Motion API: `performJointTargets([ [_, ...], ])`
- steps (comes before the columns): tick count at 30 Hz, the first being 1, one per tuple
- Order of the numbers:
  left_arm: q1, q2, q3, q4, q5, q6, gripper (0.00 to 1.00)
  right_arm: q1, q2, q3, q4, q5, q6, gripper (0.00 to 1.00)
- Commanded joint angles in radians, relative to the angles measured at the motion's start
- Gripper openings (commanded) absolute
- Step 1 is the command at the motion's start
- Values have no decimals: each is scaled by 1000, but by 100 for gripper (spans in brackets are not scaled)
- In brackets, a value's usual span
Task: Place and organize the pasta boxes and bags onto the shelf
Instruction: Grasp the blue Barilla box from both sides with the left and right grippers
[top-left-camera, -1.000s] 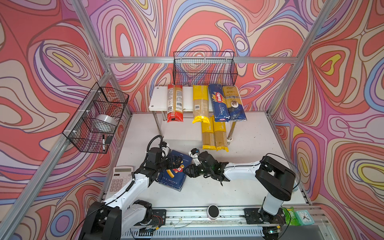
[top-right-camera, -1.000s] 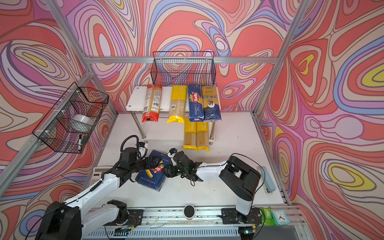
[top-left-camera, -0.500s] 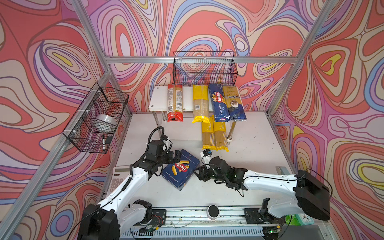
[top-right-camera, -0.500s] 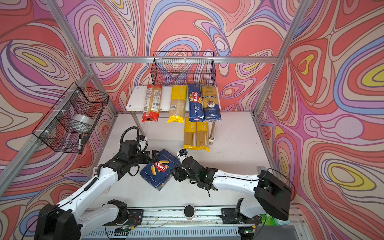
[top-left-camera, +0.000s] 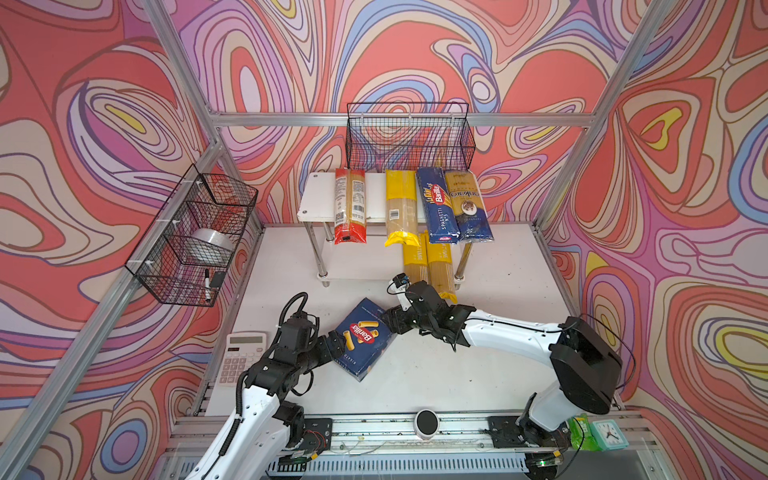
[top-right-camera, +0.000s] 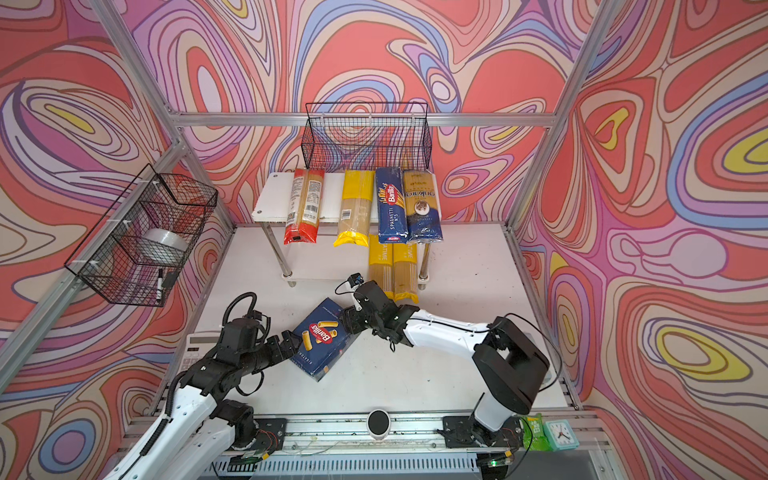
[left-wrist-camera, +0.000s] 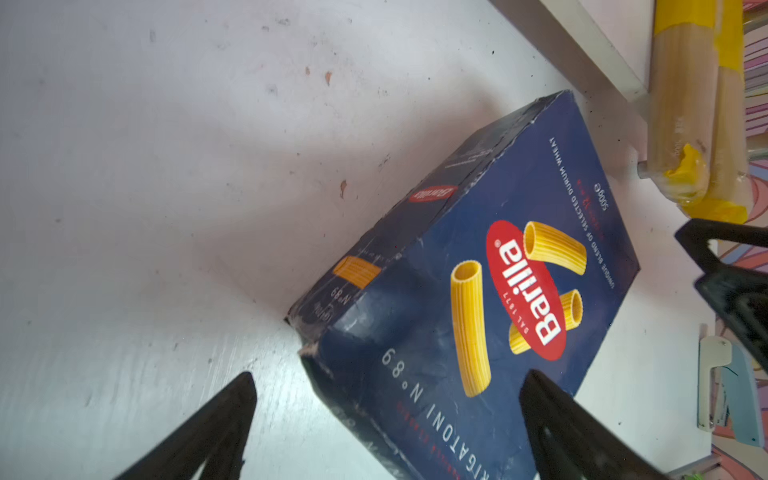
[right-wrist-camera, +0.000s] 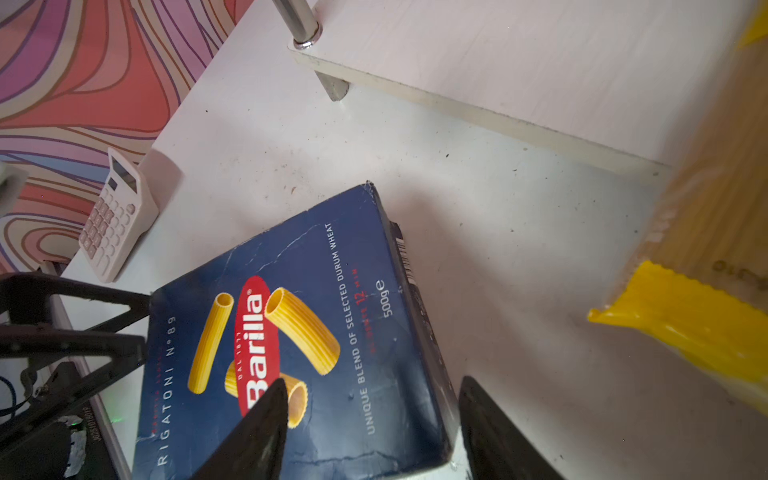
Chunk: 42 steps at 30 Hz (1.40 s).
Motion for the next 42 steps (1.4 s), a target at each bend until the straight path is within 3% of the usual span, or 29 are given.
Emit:
performJointTargets([
  [1, 1, -52, -8, -64, 4, -81, 100, -20, 51, 26, -10, -40, -26, 67],
  [9, 1, -106, -85, 77, 157, -155, 100, -26, 102, 17, 17, -136, -12, 70],
  [12, -1, -82, -89, 82, 175, -138, 100, -26, 65, -11, -7, -132, -16, 70],
  [19, 0, -13, -130, 270, 281, -115, 100, -26, 4, -111, 39, -265, 33, 71],
  [24, -2, 33, -81, 278, 274, -54, 100, -16, -76, -192, 60, -321, 70, 71],
  [29, -1, 48, -84, 348, 256, -31, 100, 20, -183, -242, 40, -280, 72, 70],
  [31, -1, 72, -62, 367, 240, -1, 100, 41, -211, -247, 4, -199, 70, 70],
  [36, -1, 153, 40, 221, 186, 80, 100, 42, -250, -265, -39, -89, 68, 70],
  [42, 0, 137, 4, 145, 189, 61, 100, 41, -237, -276, -4, -44, 71, 70],
])
